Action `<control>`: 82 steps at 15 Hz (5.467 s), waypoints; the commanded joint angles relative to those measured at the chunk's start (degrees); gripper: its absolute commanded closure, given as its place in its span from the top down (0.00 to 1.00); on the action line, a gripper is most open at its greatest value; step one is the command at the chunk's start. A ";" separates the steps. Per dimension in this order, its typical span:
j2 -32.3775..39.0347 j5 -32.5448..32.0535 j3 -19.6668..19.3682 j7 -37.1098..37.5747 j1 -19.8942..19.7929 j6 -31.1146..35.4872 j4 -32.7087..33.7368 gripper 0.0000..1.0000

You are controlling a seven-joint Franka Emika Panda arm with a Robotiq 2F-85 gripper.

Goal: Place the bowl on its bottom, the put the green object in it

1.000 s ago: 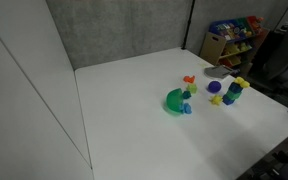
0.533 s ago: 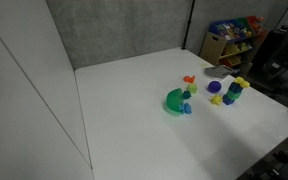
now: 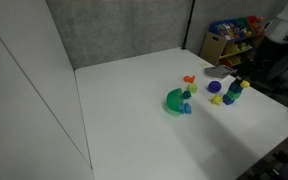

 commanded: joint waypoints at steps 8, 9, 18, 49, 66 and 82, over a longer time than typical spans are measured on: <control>21.10 1.46 2.47 8.49 3.25 11.05 12.19 1.00; 22.71 1.43 2.63 9.23 3.75 11.76 13.25 1.00; 37.87 -4.55 -0.65 18.34 10.06 19.23 24.37 1.00; 57.06 -14.88 -20.39 31.21 30.59 13.38 42.86 0.02; 43.74 -16.42 -1.12 14.73 18.22 2.52 28.88 0.02; 47.11 -17.78 5.39 16.37 24.30 -1.67 30.86 0.33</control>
